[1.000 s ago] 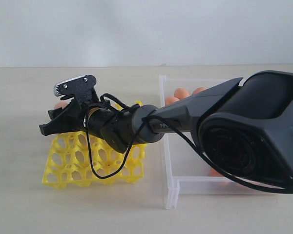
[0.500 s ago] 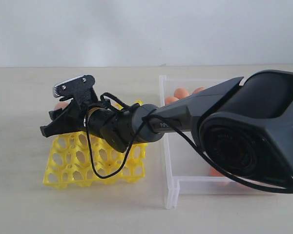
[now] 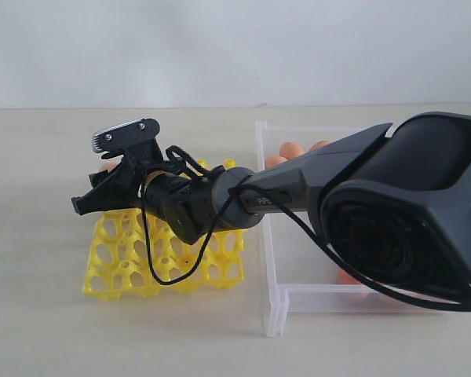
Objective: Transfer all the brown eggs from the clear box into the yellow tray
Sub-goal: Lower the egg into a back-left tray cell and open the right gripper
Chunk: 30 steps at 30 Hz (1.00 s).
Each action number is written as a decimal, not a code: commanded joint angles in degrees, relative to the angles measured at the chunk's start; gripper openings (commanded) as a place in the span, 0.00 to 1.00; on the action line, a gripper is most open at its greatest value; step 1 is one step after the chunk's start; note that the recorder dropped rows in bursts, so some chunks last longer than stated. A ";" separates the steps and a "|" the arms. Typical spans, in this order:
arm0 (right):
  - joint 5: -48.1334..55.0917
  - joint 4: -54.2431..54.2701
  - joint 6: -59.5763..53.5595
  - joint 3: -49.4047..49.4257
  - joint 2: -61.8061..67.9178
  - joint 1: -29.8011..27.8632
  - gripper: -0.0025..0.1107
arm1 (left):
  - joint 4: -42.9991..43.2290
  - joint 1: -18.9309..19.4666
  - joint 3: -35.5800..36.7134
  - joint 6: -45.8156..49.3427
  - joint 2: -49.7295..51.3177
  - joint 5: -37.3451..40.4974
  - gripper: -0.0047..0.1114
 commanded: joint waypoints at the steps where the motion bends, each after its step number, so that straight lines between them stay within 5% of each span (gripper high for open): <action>1: -1.80 0.65 -0.92 0.18 -0.56 -0.12 0.50 | -0.02 -1.21 0.23 -0.29 -0.04 -0.18 0.07; 8: -3.56 0.65 -0.92 0.18 -0.56 -0.12 0.60 | -0.02 -1.21 0.23 -0.29 -0.04 -0.18 0.07; 30: -2.12 0.65 -2.75 0.18 -4.50 -0.12 0.59 | -0.02 -1.21 0.23 -0.29 -0.04 -0.18 0.07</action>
